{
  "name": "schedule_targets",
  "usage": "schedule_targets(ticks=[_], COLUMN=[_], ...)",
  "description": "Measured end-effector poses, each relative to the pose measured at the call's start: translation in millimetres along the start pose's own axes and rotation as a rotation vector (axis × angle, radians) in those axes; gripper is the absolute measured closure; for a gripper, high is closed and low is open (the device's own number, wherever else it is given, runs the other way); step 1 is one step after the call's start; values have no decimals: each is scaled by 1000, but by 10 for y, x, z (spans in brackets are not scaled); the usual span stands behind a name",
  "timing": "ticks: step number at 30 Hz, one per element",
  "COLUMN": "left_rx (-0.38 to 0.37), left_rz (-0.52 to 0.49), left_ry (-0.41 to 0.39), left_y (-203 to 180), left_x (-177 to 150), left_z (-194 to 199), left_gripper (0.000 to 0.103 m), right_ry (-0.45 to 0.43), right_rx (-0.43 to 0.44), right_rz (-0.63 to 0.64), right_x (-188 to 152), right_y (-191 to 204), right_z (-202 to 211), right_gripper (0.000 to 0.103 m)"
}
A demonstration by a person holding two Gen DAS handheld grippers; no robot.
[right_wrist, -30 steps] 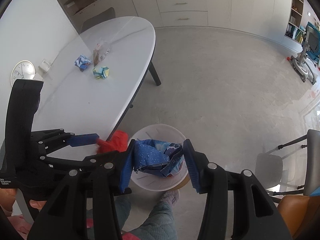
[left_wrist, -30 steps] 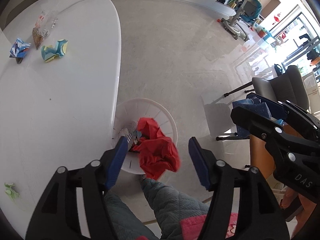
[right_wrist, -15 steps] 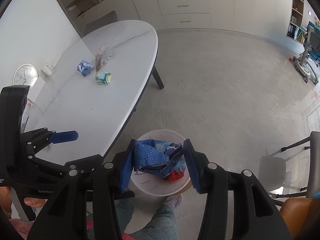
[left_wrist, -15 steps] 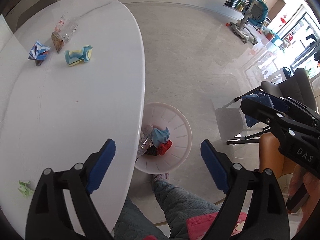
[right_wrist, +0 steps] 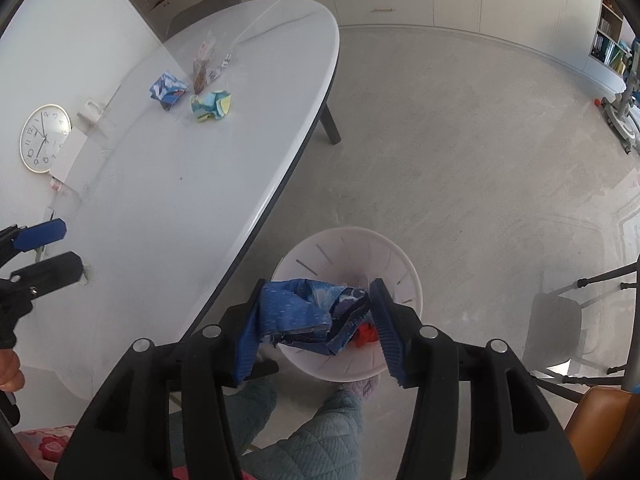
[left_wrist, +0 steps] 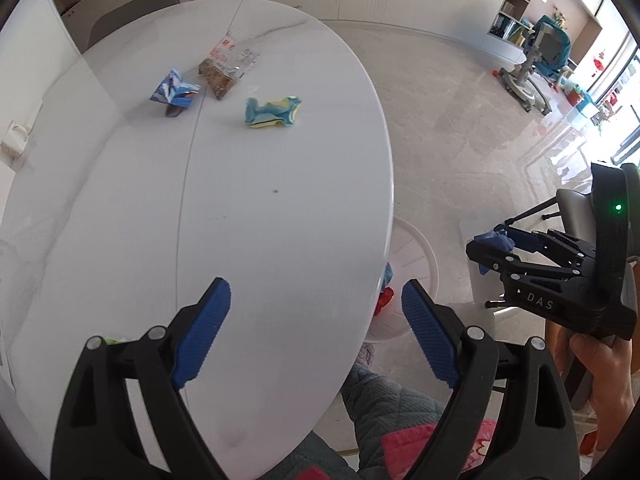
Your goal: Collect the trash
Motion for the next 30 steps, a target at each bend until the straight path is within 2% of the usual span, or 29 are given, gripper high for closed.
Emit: schedule_targets(ticks=[4,7,12,20,30], left_rx=[15,19,17,10,98], left_rz=[32,52,79,156,270], left_ry=[-13,-20,-33,-79,-152], left_y=[199,322,477,759,961], left_x=[5,15,46,77,11], left_z=[83,129,212,363,488], left_gripper=[19,19,19,19,19], right_ry=[-1,-25,-52,-120,-157], right_rx=[-1,-25,-53,-48,3], right_rz=[3,-8,-19,-7,69], right_x=[69,144,286,486,707], right_y=[120,157,212,365,413], right_z=[-33,51,181,404,483], right_gripper=[12,2,2,2,2])
Point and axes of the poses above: each gripper's, at about its wrist camera, not at the fingertips, and z roughly against the way its jaws point, y to its left, x to its top, the point moved 3 cm from there along -z, roughly the way its jaws point, and after that the axes turned 12 degrees about z, right-handed, at the moved point
